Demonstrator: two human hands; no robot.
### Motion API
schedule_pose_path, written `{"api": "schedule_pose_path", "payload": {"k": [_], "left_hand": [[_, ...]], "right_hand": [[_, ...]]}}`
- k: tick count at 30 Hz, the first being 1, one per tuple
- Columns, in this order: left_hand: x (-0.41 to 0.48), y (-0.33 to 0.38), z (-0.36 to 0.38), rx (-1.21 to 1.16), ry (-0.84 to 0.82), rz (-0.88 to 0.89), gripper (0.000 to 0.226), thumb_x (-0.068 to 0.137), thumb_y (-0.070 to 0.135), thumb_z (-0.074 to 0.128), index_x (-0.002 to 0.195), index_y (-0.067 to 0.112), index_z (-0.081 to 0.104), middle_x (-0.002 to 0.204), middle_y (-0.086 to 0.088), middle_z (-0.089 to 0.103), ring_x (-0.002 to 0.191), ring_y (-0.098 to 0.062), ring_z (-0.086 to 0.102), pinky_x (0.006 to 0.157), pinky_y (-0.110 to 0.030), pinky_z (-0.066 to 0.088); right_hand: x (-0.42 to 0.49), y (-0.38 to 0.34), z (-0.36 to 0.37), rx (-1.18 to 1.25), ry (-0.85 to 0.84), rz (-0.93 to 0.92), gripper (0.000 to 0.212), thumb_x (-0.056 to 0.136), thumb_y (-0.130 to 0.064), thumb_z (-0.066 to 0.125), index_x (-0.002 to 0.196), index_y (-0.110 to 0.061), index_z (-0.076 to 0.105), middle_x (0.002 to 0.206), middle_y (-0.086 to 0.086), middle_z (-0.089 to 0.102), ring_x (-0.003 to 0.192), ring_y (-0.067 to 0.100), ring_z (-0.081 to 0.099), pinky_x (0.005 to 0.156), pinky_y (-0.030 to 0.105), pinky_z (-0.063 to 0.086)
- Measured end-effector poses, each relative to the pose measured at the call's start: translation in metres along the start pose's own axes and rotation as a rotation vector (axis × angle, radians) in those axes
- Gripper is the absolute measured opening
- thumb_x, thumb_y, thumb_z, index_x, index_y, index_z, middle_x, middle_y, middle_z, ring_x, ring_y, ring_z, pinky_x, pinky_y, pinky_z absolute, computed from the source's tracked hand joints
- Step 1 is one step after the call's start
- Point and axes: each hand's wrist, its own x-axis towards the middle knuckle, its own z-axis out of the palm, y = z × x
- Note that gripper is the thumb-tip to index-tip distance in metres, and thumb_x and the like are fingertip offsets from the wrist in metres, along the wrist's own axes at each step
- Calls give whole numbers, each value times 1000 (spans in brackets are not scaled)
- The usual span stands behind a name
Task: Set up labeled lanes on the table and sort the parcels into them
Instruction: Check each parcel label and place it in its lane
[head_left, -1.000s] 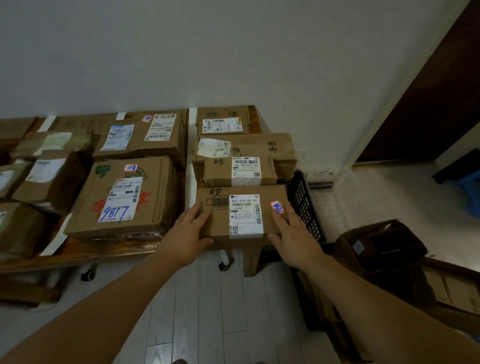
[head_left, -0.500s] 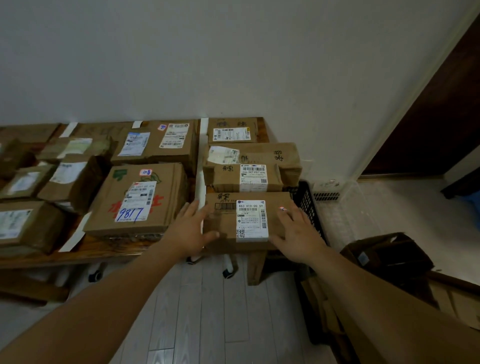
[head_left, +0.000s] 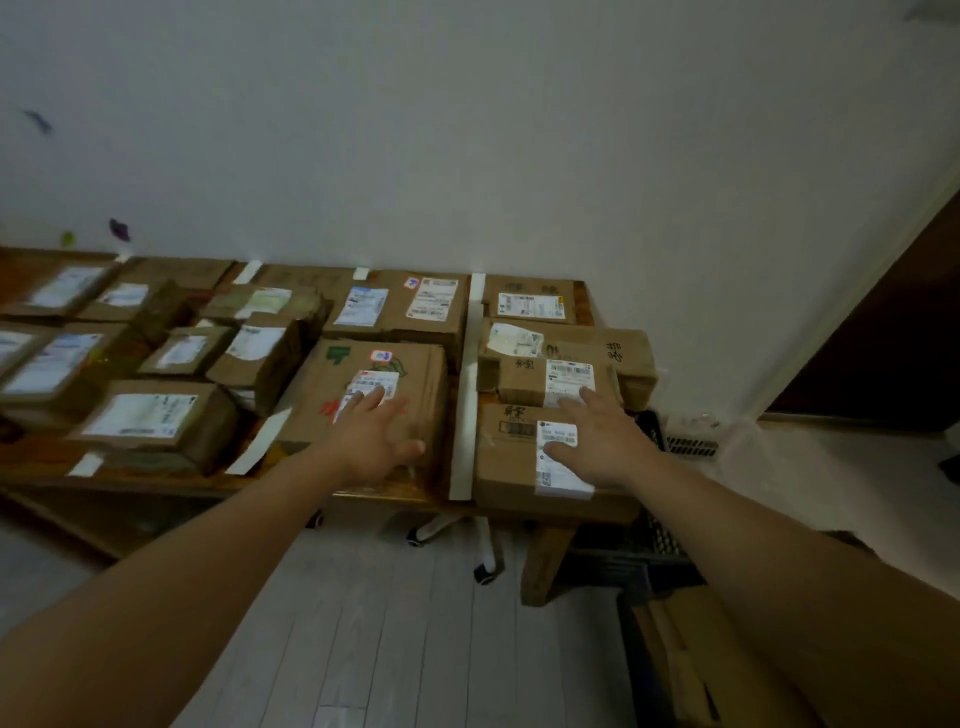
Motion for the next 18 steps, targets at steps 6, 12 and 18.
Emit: {"api": "schedule_pose_path", "payload": {"k": [6,12,18], "left_hand": [[-18,-71,-89,-17,182,-62,75,90,50,53,151,24,17,159,-2,10,146,-22,7,118,-41,12],[-45,-177,-174,-141,261,-83,79,83,57,57,149,29,23,158,-2,16,145,-26,14,116,-45,20],[-75,-285,-221,-177,345,-186,73,89,42,59,149,24,23,158,-4,15,145,-23,14,117,-40,18]], "right_hand": [[22,-100,-51,-58,89,-104,70,93,-53,48,150,-22,23,157,7,21,143,26,21,113,40,24],[60,-217,-71,-62,164,-176,76,90,-57,50,151,-19,24,156,8,26,142,26,25,115,36,24],[100,-345,-65,-89,156,-335,76,91,-57,48,151,-19,24,157,6,25,142,25,25,113,35,24]]}}
